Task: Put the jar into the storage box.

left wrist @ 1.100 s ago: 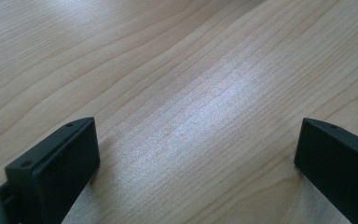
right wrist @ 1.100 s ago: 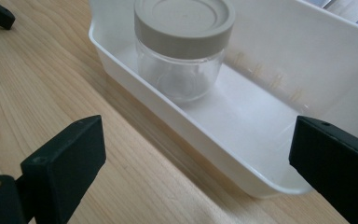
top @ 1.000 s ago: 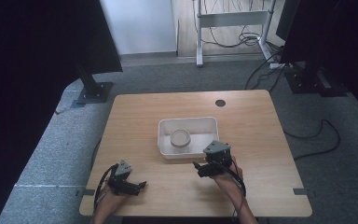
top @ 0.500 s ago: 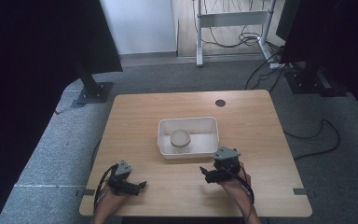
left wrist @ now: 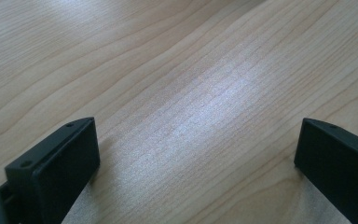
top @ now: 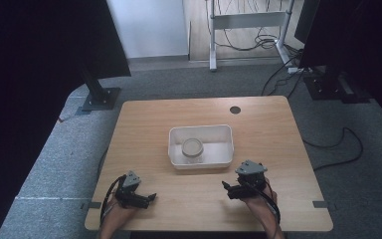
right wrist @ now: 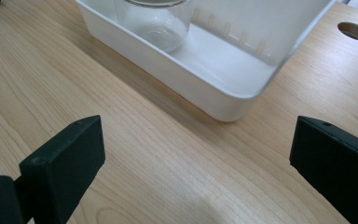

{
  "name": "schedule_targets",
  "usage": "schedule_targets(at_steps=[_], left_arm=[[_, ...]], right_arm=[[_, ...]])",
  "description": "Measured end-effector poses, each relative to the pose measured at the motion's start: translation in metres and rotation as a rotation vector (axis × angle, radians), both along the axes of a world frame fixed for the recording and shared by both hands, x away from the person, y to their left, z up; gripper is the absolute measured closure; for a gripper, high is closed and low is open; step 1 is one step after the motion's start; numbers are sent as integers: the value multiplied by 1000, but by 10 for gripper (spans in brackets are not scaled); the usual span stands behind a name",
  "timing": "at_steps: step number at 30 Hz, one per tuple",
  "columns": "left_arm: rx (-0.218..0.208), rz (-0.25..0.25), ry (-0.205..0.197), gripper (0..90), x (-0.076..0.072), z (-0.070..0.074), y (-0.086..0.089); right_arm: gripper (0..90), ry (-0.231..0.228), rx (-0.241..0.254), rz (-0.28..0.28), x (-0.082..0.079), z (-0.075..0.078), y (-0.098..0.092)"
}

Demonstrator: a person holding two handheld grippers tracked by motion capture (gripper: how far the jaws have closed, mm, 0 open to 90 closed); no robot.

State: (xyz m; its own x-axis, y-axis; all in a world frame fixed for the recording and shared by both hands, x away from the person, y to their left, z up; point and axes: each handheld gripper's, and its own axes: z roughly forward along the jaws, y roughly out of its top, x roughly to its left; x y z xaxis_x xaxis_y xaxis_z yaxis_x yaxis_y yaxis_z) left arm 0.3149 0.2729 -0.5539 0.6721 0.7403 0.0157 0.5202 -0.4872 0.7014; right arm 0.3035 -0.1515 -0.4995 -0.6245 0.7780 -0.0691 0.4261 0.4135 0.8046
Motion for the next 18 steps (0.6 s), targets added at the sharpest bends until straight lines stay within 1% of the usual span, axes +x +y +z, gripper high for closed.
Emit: schedule_targets(at_steps=[18], left_arm=[[0,0,0,0,0,0,0]], right_arm=[[25,-8,-16,-61,-18,-9,-27]])
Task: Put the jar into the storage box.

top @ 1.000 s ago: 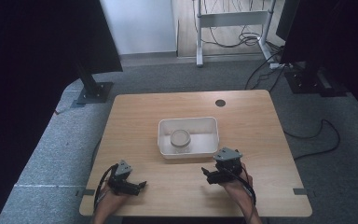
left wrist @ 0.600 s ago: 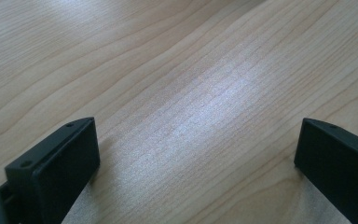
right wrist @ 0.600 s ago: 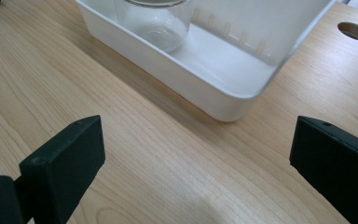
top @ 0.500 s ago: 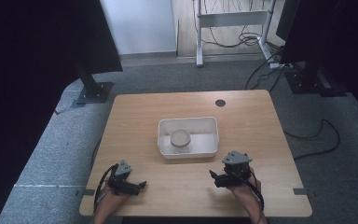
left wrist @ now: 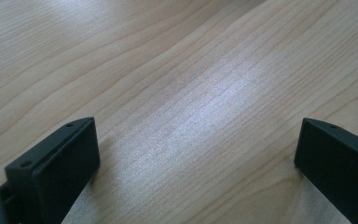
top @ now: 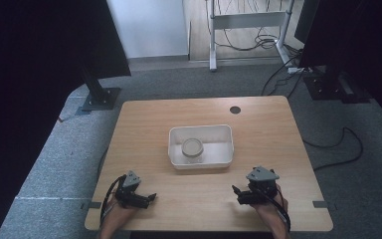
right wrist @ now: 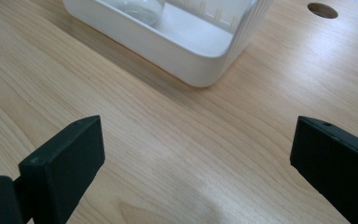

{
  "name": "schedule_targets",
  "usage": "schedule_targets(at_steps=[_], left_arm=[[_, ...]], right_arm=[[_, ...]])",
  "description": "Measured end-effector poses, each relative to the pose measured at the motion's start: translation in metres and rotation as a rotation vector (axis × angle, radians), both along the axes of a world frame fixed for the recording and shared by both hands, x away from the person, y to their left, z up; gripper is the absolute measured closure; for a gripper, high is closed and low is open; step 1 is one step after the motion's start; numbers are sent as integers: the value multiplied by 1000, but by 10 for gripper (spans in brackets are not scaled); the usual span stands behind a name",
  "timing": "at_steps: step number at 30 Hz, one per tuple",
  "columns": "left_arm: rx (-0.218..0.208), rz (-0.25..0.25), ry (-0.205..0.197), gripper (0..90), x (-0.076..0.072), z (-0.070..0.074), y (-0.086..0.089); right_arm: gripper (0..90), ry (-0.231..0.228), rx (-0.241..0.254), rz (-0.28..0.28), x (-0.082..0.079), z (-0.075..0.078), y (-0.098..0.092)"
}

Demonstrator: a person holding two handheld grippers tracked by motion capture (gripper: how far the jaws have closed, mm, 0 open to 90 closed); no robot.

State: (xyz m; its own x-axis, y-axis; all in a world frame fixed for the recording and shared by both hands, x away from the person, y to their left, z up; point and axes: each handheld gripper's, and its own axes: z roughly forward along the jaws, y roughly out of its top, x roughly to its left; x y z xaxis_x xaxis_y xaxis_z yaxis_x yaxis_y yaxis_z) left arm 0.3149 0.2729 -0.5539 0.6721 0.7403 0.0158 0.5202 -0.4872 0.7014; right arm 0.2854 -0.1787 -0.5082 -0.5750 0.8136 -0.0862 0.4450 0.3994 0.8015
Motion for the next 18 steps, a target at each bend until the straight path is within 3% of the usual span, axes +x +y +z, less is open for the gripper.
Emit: schedule_targets(at_steps=[18], left_arm=[[0,5,0,0,0,0,0]], right_arm=[[25,6,1,-58,-19,-19,-26]])
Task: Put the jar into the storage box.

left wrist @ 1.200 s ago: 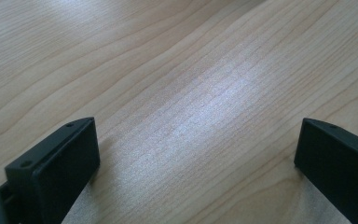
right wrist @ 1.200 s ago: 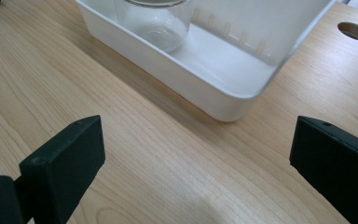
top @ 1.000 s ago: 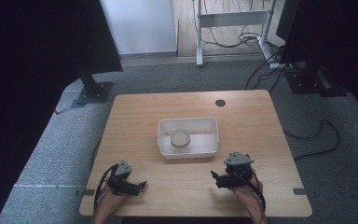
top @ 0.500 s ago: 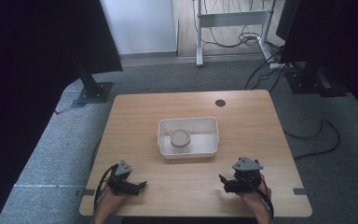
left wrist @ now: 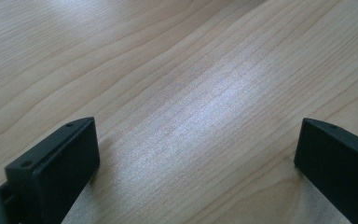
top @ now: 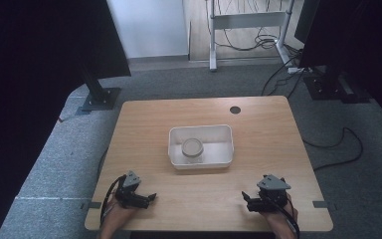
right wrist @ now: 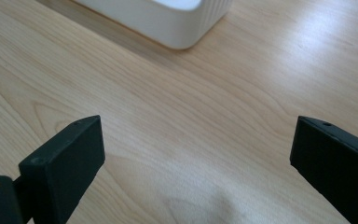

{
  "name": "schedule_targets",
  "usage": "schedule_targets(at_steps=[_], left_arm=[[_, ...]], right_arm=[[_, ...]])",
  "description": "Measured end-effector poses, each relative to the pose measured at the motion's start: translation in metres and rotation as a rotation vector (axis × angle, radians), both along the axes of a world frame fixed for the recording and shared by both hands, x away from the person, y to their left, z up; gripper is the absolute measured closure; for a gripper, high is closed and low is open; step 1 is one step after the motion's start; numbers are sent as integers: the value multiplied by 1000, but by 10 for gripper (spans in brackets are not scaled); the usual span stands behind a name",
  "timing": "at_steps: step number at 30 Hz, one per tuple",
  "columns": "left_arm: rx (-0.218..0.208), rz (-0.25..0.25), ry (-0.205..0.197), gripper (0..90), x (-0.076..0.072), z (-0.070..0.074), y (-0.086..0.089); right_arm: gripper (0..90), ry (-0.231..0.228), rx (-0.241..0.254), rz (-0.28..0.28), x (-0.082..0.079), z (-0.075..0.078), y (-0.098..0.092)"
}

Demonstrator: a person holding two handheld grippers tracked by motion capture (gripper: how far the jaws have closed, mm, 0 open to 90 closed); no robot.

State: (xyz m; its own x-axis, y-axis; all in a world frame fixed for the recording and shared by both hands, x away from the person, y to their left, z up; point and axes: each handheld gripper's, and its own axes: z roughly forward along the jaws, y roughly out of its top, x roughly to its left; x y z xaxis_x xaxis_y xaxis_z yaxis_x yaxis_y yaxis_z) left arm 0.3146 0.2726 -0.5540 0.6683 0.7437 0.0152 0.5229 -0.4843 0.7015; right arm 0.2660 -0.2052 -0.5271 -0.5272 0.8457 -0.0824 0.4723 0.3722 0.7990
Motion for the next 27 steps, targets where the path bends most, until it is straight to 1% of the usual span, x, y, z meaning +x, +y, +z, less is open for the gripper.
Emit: schedule_targets(at_steps=[9,24,27], left_arm=[[0,1,0,0,0,0,0],[0,1,0,0,0,0,0],[0,1,0,0,0,0,0]], right_arm=[[25,32,-10,-25,-7,-13,-9],[22,112,-39,-68,-16,-31,-16],[23,120,-20,-74,-17,-32,-18]])
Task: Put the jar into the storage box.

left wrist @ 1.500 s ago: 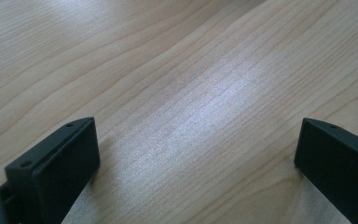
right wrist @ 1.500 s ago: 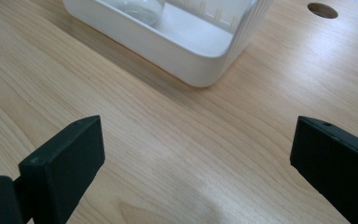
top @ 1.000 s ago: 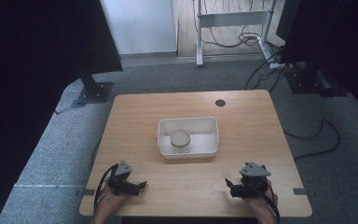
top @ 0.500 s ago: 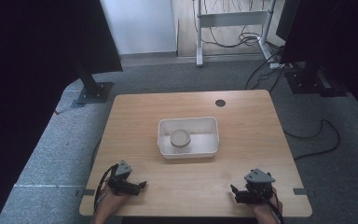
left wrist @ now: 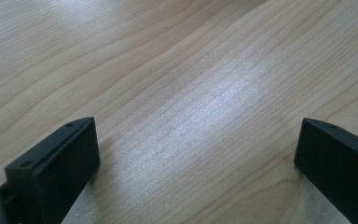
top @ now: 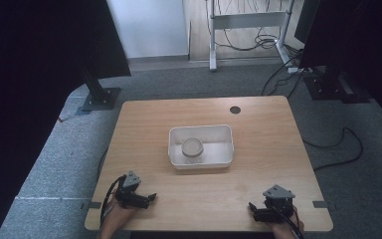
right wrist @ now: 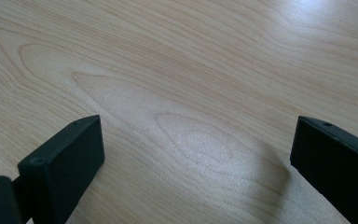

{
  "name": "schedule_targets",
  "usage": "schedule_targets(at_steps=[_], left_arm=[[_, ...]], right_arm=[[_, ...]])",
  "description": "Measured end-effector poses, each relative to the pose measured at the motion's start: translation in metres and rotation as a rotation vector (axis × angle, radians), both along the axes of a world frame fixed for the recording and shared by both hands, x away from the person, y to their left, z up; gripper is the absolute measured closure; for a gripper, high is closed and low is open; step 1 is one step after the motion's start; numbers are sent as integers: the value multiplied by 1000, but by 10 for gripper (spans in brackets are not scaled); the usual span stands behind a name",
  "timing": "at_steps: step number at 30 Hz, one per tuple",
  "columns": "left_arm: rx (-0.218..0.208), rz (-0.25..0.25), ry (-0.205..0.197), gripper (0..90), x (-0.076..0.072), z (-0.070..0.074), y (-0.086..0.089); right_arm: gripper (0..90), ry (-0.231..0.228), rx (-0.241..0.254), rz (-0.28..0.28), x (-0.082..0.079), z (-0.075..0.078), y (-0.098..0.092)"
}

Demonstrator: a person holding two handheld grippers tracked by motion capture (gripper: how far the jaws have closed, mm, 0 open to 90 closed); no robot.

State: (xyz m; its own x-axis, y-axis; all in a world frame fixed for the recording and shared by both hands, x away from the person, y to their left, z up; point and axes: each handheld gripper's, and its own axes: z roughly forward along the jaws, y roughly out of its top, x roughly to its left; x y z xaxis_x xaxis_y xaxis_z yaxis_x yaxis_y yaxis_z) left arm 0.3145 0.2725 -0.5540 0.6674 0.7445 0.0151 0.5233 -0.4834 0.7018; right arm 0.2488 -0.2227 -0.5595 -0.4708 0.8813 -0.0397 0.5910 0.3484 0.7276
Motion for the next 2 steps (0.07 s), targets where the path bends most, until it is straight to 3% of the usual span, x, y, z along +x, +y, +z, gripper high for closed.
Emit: schedule_targets(at_steps=[2], left_arm=[[0,0,0,0,0,0,0]], right_arm=[[22,4,8,-3,0,0,-1]])
